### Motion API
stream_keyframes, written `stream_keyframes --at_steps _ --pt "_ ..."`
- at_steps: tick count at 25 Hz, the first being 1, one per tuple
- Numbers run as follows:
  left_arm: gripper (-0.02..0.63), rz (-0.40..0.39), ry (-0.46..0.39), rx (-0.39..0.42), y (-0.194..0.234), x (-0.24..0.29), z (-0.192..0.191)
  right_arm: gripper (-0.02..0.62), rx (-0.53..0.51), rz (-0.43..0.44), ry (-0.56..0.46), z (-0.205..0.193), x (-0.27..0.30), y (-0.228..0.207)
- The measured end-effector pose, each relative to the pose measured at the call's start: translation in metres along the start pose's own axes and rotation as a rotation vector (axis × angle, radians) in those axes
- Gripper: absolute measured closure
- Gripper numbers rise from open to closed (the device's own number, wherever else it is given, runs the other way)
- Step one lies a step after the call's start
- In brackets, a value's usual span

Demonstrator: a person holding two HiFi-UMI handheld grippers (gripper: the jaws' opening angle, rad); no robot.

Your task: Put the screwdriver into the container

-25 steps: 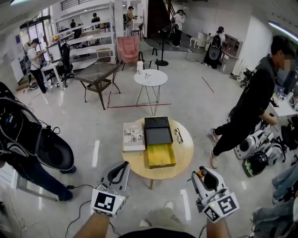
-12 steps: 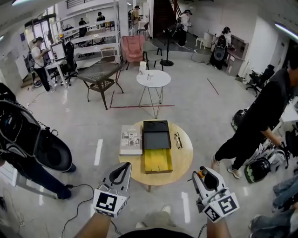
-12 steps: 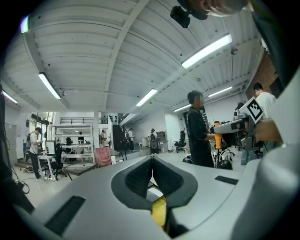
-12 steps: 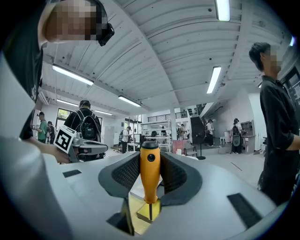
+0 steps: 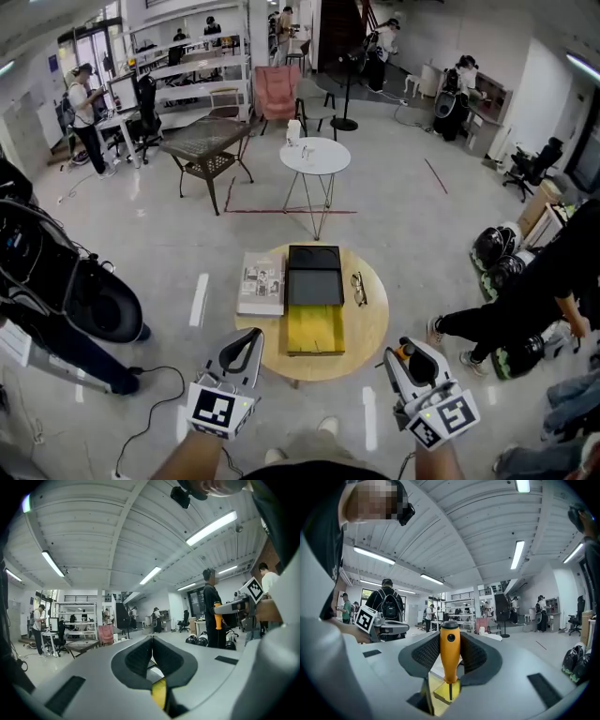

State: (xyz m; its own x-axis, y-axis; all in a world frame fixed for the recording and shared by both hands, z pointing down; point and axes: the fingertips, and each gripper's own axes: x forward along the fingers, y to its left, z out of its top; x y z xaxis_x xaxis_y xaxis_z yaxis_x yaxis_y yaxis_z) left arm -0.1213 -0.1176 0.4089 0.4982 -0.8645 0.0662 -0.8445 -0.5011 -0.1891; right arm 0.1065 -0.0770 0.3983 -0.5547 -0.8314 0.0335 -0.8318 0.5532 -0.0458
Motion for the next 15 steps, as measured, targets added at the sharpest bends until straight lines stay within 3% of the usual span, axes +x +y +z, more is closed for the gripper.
stream_keyframes --at_steps 15 --pt "0.588 0.025 0.006 -0.003 0.009 0.033 0.020 0.459 0.002 0.053 0.009 0.019 0.033 -0.027"
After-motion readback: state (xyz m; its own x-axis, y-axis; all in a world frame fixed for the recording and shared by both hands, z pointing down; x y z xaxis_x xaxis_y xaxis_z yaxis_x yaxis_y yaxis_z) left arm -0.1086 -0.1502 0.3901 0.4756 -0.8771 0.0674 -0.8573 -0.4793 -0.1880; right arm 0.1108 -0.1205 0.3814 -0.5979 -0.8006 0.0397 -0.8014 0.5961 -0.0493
